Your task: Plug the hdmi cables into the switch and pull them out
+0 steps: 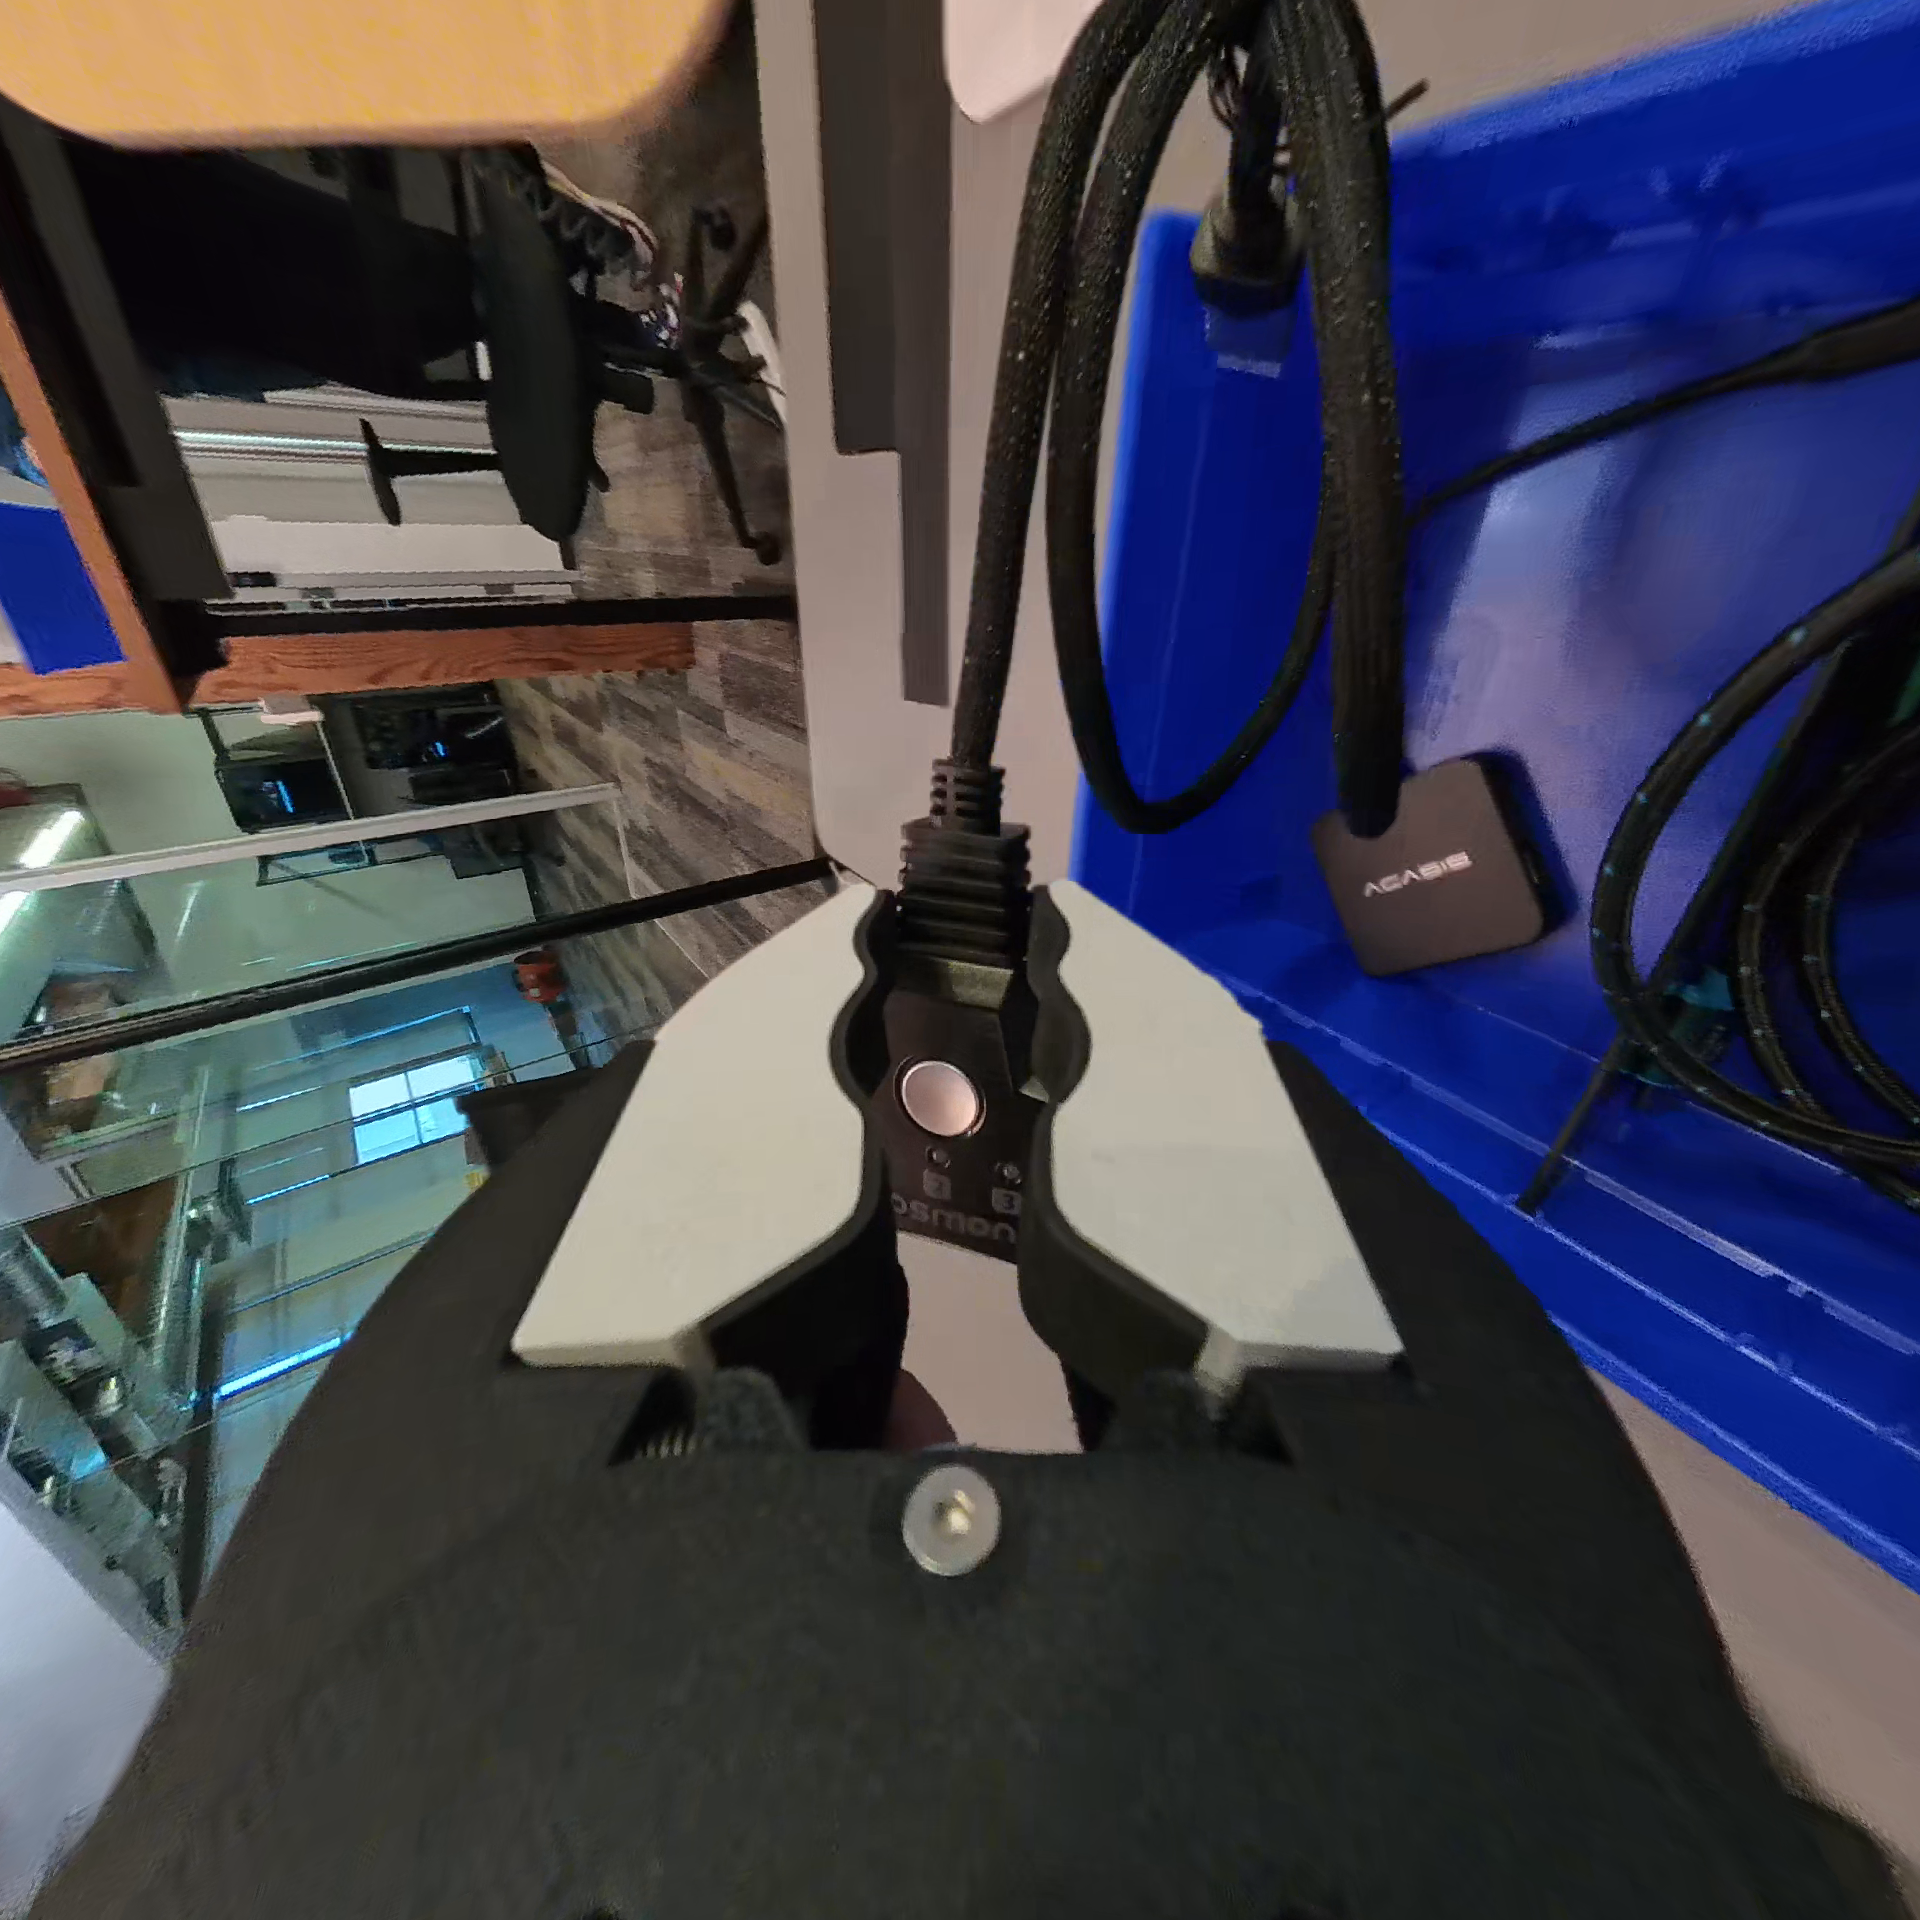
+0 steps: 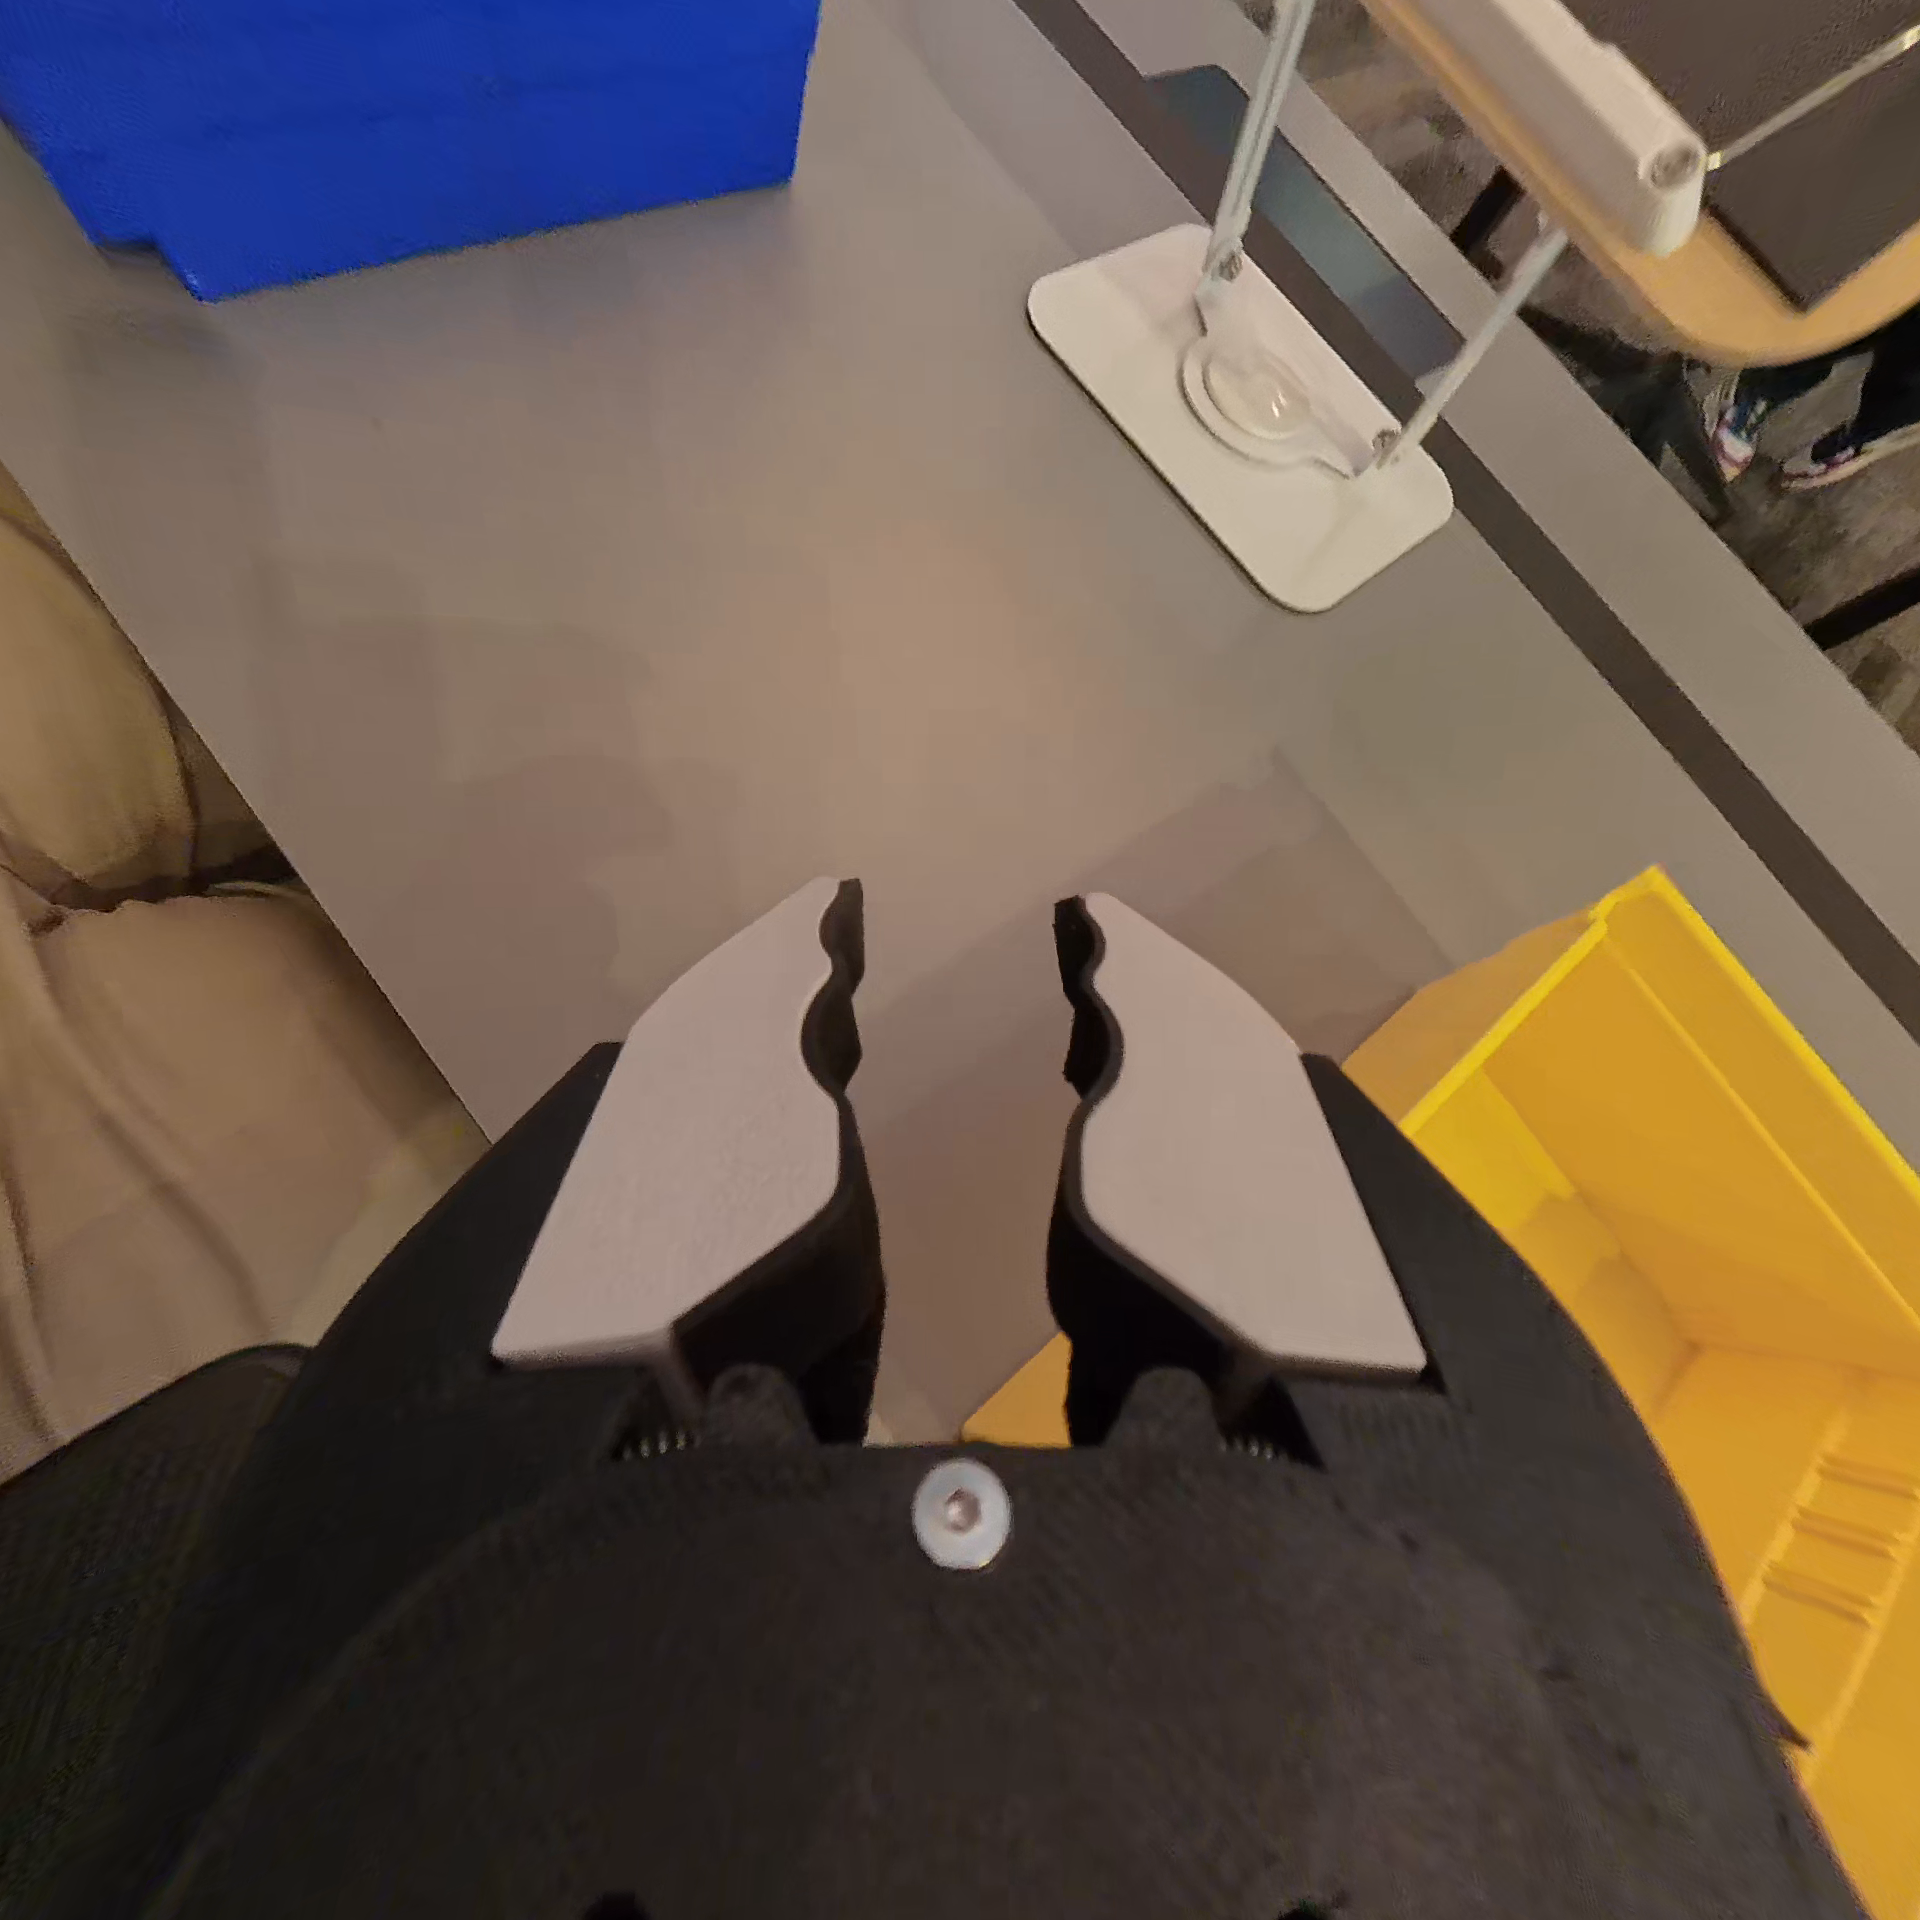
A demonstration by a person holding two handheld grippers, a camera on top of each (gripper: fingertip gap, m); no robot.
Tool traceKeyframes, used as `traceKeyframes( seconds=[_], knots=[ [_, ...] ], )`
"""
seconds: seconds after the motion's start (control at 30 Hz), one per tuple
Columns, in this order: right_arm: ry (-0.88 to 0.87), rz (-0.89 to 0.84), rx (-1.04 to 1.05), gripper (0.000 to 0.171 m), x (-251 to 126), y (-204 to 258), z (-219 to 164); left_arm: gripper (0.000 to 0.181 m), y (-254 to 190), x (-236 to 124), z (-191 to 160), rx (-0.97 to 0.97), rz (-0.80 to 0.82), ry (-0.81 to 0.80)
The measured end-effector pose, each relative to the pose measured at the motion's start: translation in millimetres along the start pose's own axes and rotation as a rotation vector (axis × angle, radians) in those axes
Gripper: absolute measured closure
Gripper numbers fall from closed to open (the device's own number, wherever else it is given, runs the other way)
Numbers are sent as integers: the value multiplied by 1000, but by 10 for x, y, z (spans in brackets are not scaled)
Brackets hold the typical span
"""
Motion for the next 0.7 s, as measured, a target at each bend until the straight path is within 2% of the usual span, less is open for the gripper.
traceKeyframes(
  seconds=[0.2, 0.33, 0.5, 0.7],
  knots=[
    [-111, 94, -31, 127, 97, 228, 501, 157, 389, -391, 463, 52, 135, -27],
    [-229, 194, -46, 118, 154, 448, 1024, 157, 477, -605, 1021, 111, 202, -63],
    [-361, 291, 20, 117, 178, 446, 1625, 157, 212, -650, 1894, 214, 224, -182],
    [-264, 495, 216, 111, 516, 331, 1708, 157, -257, -546, 2753, 291, 182, -299]
  ],
)
Point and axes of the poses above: each gripper's, where its closed fingertips meet, x out along the fingers, z out of its top, y = z × x across the jaws, the point moved 1 cm from there along -x, back along the fingers, and after that the axes turned 4 degrees about -y, right-handed, at the moved point
